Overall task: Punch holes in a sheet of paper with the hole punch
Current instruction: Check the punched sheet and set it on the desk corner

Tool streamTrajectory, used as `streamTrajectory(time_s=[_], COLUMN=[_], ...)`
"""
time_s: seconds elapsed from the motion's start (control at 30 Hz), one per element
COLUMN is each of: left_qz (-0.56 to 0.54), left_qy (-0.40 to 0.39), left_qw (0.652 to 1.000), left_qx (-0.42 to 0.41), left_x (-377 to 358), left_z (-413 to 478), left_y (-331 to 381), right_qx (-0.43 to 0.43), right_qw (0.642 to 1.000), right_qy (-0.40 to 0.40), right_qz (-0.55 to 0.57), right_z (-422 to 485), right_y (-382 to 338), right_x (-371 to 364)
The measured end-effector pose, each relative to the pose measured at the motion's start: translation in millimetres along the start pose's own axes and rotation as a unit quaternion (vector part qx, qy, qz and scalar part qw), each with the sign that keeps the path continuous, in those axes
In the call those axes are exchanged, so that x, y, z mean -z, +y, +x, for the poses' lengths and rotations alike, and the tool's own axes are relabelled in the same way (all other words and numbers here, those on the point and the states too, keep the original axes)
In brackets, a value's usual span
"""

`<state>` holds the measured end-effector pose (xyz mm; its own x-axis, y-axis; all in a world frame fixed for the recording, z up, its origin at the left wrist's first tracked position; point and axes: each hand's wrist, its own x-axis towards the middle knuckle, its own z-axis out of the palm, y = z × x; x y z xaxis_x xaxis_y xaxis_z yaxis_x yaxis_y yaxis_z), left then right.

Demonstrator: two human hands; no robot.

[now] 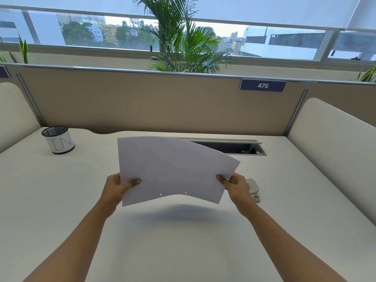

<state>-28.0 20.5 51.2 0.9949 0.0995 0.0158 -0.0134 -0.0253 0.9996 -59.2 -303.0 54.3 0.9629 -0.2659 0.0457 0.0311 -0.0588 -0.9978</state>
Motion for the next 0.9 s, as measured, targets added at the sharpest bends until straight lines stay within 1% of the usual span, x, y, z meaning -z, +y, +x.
streamTrajectory(time_s=[0.07, 0.17, 0.27, 0.5, 0.7, 0.9], left_qz=[-0.004, -0.009, -0.014, -0.035, -0.027, -0.041], left_qy=[-0.005, -0.025, -0.027, -0.015, -0.024, -0.033], left_qw=[1.0, 0.999, 0.999, 0.999, 0.998, 0.997], left_qx=[0.008, 0.031, 0.042, 0.033, 0.049, 0.054], left_x=[1, 2, 1, -2, -7, -12], left_z=[-2, -6, -10, -8, -11, -10], left_y=[-3, -11, -20, -16, -20, -13], right_qx=[-0.002, -0.012, -0.026, -0.02, -0.055, -0.055], right_qw=[1.0, 0.999, 0.998, 0.999, 0.997, 0.998], right_qy=[-0.004, -0.035, -0.057, -0.04, -0.052, -0.035], right_qz=[-0.001, -0.005, -0.011, -0.001, -0.018, -0.01], right_z=[1, -2, -5, -3, -7, -5], right_y=[2, 11, 22, 24, 38, 32], right_x=[1, 4, 4, 4, 8, 13])
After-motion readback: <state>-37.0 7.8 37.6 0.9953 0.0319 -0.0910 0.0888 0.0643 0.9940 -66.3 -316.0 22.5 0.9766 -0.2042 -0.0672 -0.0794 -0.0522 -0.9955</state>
